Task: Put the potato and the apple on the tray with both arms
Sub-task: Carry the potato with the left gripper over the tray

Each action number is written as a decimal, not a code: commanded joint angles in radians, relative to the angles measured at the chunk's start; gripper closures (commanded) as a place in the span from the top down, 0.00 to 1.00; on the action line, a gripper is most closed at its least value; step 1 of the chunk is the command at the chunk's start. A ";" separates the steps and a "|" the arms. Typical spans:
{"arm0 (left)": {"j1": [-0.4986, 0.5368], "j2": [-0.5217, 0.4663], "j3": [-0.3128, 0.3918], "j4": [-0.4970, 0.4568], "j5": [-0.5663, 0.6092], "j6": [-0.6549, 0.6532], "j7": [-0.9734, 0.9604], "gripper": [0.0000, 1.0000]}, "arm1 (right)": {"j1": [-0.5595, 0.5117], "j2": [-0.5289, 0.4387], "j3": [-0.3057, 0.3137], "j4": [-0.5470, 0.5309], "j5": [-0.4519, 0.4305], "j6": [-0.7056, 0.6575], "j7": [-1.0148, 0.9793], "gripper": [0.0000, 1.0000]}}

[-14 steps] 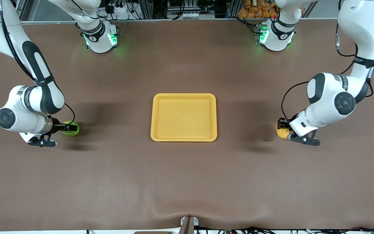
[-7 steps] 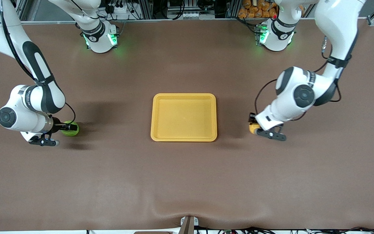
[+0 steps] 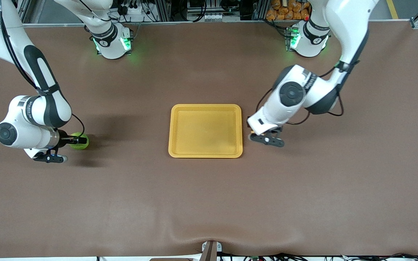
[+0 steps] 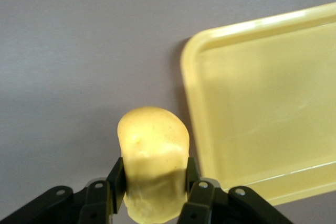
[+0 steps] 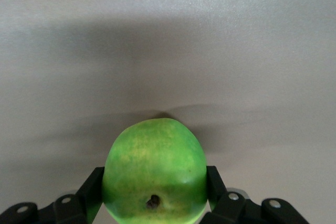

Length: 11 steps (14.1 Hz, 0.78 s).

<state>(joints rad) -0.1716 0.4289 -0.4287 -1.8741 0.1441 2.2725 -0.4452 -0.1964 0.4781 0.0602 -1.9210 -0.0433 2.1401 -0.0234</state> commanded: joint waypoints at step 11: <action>-0.194 0.179 0.018 0.147 0.121 -0.047 -0.421 0.00 | 0.166 -0.059 0.013 0.092 0.031 -0.203 0.161 0.00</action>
<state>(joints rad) -0.3542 0.5871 -0.4218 -1.7567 0.2187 2.2529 -0.8277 -0.0612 0.4432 0.0776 -1.8415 -0.0398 1.9751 0.0876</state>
